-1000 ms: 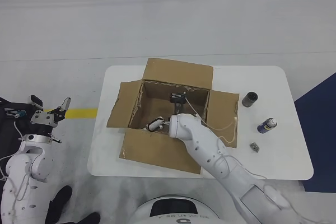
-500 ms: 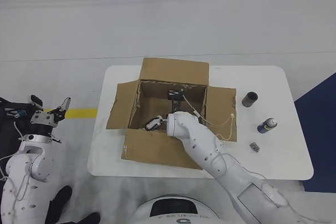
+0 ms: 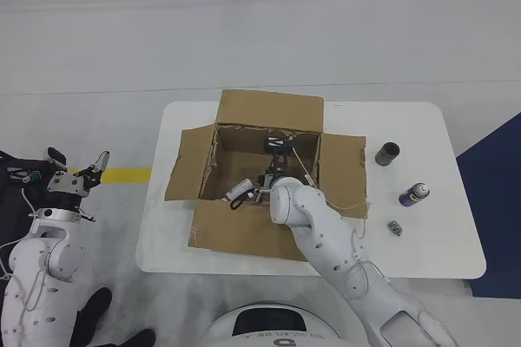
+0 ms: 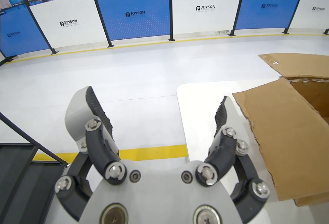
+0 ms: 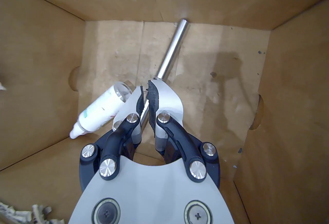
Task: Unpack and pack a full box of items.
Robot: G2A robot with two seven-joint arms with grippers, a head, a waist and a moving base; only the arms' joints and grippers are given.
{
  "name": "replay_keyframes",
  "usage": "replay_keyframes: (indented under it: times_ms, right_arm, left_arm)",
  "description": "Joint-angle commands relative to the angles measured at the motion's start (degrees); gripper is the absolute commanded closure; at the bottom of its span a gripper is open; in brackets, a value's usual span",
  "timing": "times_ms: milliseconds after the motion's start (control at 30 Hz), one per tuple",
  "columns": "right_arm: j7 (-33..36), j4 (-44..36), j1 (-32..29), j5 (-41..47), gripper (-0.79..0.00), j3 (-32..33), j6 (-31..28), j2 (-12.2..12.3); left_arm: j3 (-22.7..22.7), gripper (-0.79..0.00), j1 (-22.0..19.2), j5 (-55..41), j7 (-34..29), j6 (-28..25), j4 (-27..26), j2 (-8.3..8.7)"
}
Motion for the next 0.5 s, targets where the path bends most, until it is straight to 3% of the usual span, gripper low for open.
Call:
replay_keyframes:
  times_ms: [0, 400, 467]
  right_arm:
    - [0.08, 0.08, 0.03, 0.00, -0.757, 0.00, 0.05, 0.00]
    - [-0.45, 0.82, -0.10, -0.67, -0.785, 0.16, 0.94, -0.06]
    - [1.92, 1.09, 0.82, -0.54, -0.785, -0.10, 2.52, -0.34]
  left_arm:
    - [0.00, -0.785, 0.00, 0.00, 0.00, 0.00, 0.00, 0.00]
    - [0.00, -0.785, 0.00, 0.00, 0.00, 0.00, 0.00, 0.00]
    - [0.00, -0.785, 0.00, 0.00, 0.00, 0.00, 0.00, 0.00]
